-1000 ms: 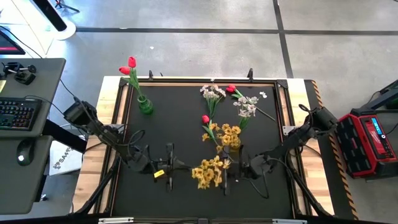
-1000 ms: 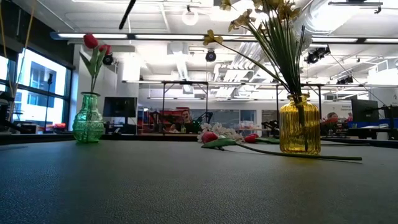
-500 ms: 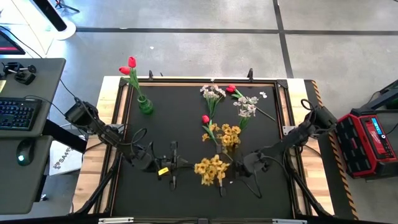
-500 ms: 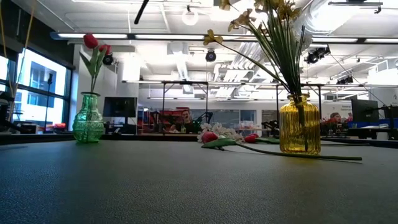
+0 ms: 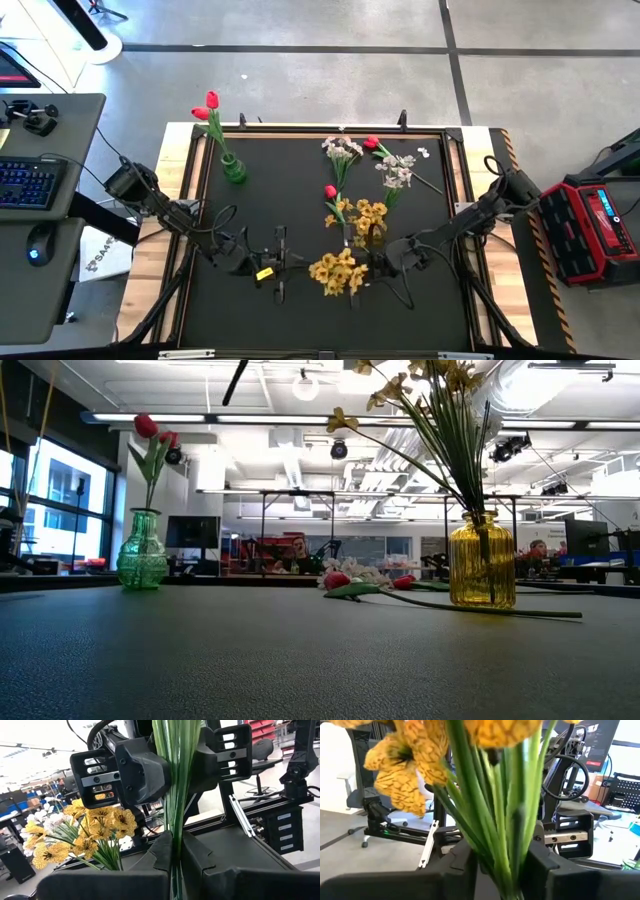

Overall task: Sort flowers into vase by color
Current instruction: Put the yellow flower into the yellow vase

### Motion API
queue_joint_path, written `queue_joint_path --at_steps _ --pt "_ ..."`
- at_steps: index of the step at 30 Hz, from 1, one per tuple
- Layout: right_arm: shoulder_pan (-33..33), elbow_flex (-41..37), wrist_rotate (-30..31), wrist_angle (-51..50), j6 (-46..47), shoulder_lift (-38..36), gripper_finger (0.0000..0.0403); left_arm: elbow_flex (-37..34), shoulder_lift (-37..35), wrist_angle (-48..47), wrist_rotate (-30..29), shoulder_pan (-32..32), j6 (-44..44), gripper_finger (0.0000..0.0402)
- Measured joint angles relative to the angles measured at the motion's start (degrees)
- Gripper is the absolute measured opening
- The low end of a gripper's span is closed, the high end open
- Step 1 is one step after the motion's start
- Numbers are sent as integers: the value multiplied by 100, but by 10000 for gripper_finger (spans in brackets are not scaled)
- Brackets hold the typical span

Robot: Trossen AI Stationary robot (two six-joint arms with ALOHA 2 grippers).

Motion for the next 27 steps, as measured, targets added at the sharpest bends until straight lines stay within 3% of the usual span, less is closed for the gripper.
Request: queue_joint_path --at_steps 4,9,16,22,27 --pt "1 0 172 -47 27 0 61 0 0 -96 -72 2 -220 38" --pt "17 0 308 -313 350 -31 10 4 -4 -537 -191 0 -497 107" --pt "84 0 346 -1823 1530 -629 9 4 -4 -1418 -682 2 -907 190" --pt "483 0 379 -3204 2413 -1204 3 4 -4 -1779 -1005 -18 -909 215" --pt "1001 2 1105 -4613 3451 -1710 2 4 -4 -2153 -1142 -45 -1102 216"
